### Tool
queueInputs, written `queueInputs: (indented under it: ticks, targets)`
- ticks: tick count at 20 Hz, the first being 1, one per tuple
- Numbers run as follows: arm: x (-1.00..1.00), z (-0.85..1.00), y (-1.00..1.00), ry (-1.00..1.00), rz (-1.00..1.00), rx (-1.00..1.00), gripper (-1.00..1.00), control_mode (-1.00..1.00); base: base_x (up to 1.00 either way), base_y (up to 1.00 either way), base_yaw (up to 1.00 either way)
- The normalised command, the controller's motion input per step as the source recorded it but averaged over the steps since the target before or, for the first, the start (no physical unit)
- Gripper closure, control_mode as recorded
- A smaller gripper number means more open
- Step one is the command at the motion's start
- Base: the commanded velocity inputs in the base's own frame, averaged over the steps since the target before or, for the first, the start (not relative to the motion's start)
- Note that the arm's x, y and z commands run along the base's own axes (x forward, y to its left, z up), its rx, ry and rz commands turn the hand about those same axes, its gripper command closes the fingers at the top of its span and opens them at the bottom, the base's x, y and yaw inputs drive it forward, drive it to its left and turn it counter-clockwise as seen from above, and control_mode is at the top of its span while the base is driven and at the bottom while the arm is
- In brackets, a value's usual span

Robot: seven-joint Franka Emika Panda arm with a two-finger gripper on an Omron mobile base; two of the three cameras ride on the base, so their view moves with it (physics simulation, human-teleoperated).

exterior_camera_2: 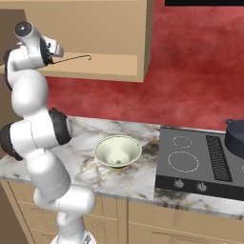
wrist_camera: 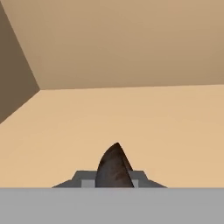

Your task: Open the cabinet and move the ladle to the pot. Then close the cabinet.

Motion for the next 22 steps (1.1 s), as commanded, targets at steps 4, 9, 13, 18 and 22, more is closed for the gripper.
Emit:
queueInputs:
  ticks: [4, 9, 13, 18, 22]
  targets:
    - [-0.41, 0.00, -0.17, -0.05, -0.05, 0.00, 1.00, -1.00, 0.00, 0.00, 0.00]
    - [-0.65, 0.00, -0.27, 0.00, -0.03, 0.00, 1.00, -1.00, 0.00, 0.00, 0.00]
    - [-0.84, 0.00, -0.44, 0.00, 0.00, -0.01, 1.00, -1.00, 0.00, 0.00, 0.00]
    - [-0.92, 0.00, -0.66, -0.03, 0.00, -0.01, 1.00, -1.00, 0.00, 0.00, 0.00]
    - [-0.97, 0.00, -0.74, -0.08, 0.00, 0.00, 1.00, -1.00, 0.00, 0.00, 0.00]
